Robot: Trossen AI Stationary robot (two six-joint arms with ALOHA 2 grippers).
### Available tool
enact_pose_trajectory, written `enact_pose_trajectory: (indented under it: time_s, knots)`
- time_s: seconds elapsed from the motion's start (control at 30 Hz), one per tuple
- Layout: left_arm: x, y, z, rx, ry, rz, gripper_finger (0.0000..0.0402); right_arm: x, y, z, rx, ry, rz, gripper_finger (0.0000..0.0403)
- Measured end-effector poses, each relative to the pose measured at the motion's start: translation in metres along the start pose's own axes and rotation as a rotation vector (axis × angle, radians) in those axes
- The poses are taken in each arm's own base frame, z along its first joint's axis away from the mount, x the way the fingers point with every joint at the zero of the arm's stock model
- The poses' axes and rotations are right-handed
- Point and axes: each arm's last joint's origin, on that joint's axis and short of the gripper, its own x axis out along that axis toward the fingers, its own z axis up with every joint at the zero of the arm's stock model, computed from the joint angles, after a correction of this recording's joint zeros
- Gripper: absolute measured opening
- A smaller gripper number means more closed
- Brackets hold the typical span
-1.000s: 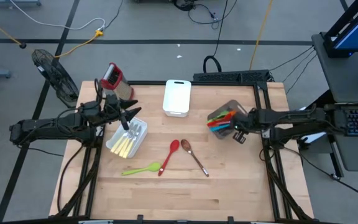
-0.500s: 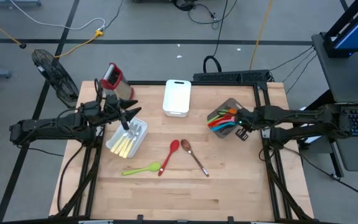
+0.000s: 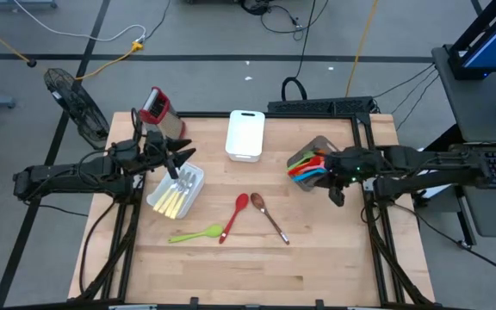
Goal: Pick & Place Kitchen Items
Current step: Put the brown serving spoon into the top white bin
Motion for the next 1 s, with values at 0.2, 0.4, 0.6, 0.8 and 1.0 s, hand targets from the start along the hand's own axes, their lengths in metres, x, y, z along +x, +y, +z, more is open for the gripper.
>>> enact_pose_trajectory:
  time_s: [0.2,0.4,0.6,0.8,1.0]
  knots:
    - [0.0,0.0,0.0,0.0,-0.004,0.007,0.0228,0.008,0.02,0.018,-0.059,-0.162,0.127,0.0]
    - [0.0,0.0,0.001,0.044,-0.008,0.007,0.0228,0.04,0.038,0.022,-0.096,-0.134,0.179,0.0]
    - [0.0,0.0,0.0,0.112,0.0,0.009,0.0228,0.066,0.05,0.022,-0.09,-0.101,0.203,0.0]
    - [0.0,0.001,-0.001,0.187,0.007,0.012,0.0228,0.079,0.063,0.028,-0.107,-0.027,0.147,0.0]
    - [0.0,0.001,-0.002,0.24,0.015,0.014,0.0228,0.092,0.078,0.042,-0.158,0.133,0.031,0.0]
